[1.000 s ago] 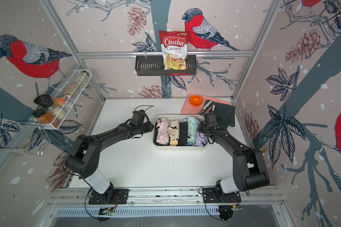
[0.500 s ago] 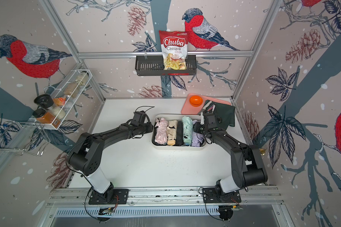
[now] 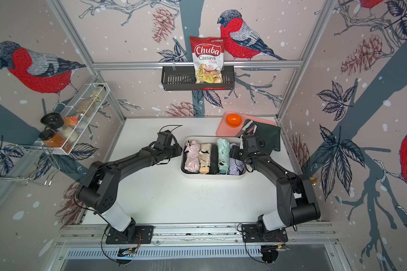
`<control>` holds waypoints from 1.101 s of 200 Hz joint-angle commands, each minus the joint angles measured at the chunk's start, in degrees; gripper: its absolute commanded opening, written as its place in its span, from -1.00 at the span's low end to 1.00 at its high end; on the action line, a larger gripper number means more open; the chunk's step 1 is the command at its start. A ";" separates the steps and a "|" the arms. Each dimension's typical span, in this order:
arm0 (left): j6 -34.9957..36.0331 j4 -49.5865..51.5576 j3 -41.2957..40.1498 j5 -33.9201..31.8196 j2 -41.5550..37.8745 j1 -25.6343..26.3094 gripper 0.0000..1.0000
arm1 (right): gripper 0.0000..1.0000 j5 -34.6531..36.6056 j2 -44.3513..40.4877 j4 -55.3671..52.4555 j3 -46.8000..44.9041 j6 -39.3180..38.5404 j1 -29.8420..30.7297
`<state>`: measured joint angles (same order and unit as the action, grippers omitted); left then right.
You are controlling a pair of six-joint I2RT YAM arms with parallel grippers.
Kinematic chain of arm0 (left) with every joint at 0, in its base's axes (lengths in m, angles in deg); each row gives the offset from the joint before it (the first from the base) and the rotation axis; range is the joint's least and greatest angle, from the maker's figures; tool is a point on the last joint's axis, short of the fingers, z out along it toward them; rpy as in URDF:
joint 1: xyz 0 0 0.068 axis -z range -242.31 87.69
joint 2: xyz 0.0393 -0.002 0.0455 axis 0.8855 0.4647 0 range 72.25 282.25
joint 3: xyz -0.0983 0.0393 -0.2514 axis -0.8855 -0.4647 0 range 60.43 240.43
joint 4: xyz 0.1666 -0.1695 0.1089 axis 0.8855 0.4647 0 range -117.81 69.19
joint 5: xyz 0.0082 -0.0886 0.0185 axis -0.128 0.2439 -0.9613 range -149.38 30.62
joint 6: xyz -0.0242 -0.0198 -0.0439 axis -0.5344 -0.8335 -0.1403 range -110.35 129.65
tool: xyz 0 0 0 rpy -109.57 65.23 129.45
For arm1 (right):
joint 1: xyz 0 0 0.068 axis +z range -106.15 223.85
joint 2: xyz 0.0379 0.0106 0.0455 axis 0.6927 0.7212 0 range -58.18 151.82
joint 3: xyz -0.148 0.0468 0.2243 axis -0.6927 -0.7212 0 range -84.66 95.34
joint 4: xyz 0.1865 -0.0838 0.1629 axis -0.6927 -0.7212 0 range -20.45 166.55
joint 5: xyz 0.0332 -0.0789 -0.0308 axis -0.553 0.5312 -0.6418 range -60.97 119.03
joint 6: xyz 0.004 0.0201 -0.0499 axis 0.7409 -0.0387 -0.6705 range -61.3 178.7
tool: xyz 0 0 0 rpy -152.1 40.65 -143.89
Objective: Put the umbrella into the storage box
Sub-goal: Place the umbrella in the storage box.
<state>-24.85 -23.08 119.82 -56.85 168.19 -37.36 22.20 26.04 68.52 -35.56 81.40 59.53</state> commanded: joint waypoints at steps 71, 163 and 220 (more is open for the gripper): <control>0.28 3.09 -0.05 -5.95 -5.45 -0.25 -0.16 | 0.24 4.83 -9.71 -7.66 0.12 2.49 1.27; 0.34 2.36 -1.02 -7.10 -6.07 -0.56 -0.18 | -0.27 5.35 -7.98 -4.20 -7.34 5.37 3.87; 0.86 3.21 -1.91 -8.76 -8.98 -1.87 -0.18 | -0.11 7.39 -9.81 -7.13 1.44 3.94 6.59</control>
<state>-24.81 -20.72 118.10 -63.98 160.41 -38.63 28.48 16.89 62.99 -37.57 85.83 64.84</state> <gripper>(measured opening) 0.409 0.437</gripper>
